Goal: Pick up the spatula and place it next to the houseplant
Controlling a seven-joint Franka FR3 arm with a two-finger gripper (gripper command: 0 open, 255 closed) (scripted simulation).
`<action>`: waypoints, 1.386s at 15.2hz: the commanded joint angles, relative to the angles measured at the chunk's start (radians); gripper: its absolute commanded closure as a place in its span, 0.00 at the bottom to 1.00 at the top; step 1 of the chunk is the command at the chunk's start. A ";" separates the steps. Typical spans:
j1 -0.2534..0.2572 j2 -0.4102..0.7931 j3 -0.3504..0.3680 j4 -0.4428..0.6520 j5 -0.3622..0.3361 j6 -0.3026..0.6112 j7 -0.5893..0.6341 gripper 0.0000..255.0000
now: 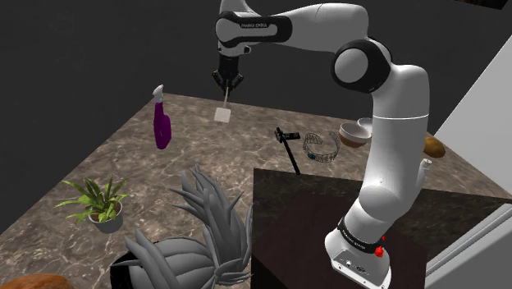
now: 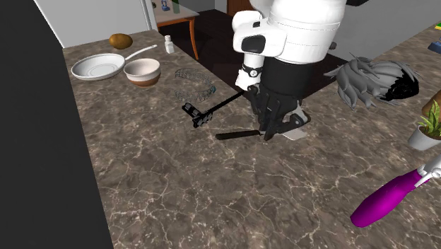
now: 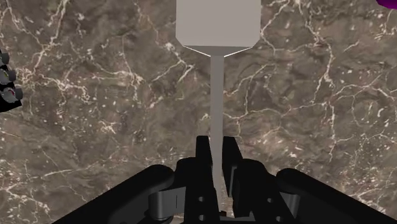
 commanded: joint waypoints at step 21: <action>0.208 -0.049 0.086 0.032 -0.033 -0.103 0.285 1.00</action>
